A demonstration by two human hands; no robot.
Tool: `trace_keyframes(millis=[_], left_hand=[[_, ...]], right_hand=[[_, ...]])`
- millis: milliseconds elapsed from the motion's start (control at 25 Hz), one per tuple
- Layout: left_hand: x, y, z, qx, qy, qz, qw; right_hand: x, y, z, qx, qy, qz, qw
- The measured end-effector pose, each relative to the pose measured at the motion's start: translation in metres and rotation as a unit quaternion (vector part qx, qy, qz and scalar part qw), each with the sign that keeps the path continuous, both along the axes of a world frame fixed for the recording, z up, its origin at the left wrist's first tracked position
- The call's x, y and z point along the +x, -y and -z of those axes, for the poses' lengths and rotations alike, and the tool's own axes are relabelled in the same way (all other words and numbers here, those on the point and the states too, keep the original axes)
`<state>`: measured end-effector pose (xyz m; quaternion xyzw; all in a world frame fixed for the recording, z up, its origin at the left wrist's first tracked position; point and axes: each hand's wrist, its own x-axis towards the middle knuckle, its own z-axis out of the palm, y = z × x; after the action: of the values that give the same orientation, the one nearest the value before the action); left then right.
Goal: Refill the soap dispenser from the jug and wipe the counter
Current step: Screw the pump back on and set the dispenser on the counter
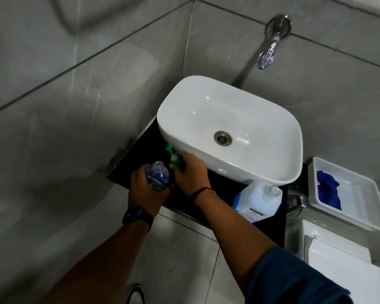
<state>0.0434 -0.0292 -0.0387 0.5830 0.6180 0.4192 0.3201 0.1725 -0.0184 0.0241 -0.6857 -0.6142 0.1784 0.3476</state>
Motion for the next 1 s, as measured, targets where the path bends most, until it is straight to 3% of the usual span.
trace_keyframes(millis=[120, 240, 320, 480, 1000], left_hand=[[0.003, 0.010, -0.017, 0.005, -0.001, -0.010, 1.000], [0.014, 0.015, -0.035, 0.022, -0.009, 0.001, 1.000], [0.023, 0.017, -0.050, 0.041, -0.007, 0.010, 0.999], [0.037, 0.016, -0.075, 0.077, -0.016, 0.012, 0.997], [0.064, 0.023, -0.130, 0.092, -0.070, 0.049, 0.992]], right_hand=[[-0.003, 0.005, -0.063, 0.145, -0.153, 0.042, 0.977], [0.001, 0.013, -0.123, 0.232, -0.344, 0.074, 0.907], [0.005, 0.022, -0.153, 0.259, -0.393, 0.061, 0.880], [0.014, 0.037, -0.174, 0.232, -0.368, 0.041, 0.899], [0.045, 0.049, -0.152, 0.087, -0.248, 0.007, 0.965]])
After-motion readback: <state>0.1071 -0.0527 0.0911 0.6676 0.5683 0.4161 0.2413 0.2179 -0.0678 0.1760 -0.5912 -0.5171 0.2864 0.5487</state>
